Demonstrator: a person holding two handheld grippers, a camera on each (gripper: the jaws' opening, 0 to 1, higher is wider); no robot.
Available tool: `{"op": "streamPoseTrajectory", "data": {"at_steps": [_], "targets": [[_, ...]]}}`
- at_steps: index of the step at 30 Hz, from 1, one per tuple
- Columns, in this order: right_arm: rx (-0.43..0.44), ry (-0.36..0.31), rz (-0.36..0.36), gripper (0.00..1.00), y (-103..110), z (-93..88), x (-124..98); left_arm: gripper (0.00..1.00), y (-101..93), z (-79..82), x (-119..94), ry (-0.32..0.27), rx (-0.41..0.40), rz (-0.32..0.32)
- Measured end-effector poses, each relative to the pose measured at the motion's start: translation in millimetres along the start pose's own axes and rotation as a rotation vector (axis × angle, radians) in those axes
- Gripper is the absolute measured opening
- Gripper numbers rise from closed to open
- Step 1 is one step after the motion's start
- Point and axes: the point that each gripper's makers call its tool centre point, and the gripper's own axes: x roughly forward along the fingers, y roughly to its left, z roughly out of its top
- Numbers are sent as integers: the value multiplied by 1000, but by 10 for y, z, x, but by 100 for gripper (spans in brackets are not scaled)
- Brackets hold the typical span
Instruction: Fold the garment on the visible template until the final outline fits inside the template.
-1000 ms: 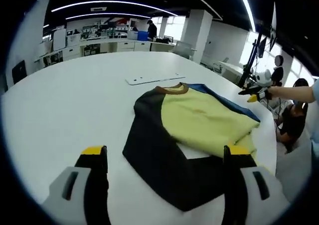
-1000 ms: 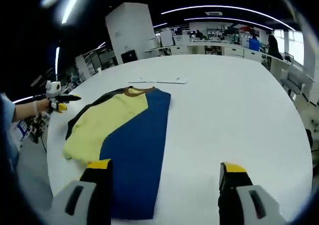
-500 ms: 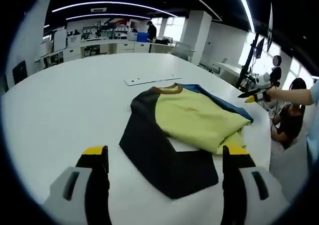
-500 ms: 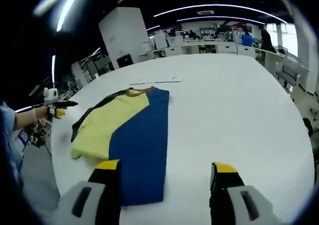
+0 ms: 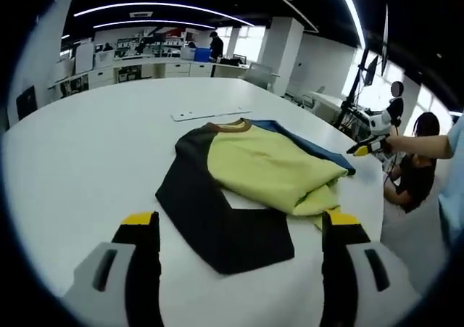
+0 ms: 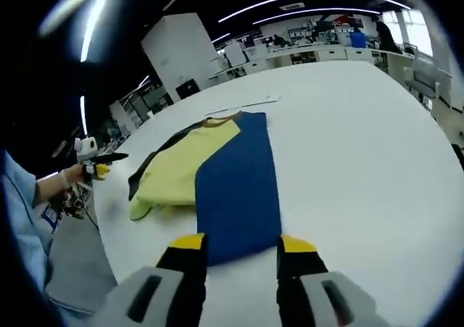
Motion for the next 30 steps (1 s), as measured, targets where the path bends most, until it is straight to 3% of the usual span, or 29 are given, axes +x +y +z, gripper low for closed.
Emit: {"op": "streamPoseTrajectory", "data": {"at_steps": [1, 5, 10, 18, 27, 30], "targets": [[45, 1, 8, 31, 25, -36, 0, 89, -8, -5, -7, -1, 0, -1], [78, 20, 9, 23, 23, -140, 24, 89, -58, -45, -39, 3, 3, -2], [143, -1, 19, 22, 58, -170, 80, 88, -97, -76, -80, -4, -8, -3], [179, 3, 21, 18, 73, -188, 160, 88, -119, -155, -115, 3, -16, -1], [203, 6, 30, 0, 69, -204, 222, 88, -146, -244, -97, 3, -38, 2], [201, -2, 34, 0, 77, -149, 210, 88, -142, -266, -97, 5, -41, 5]]}}
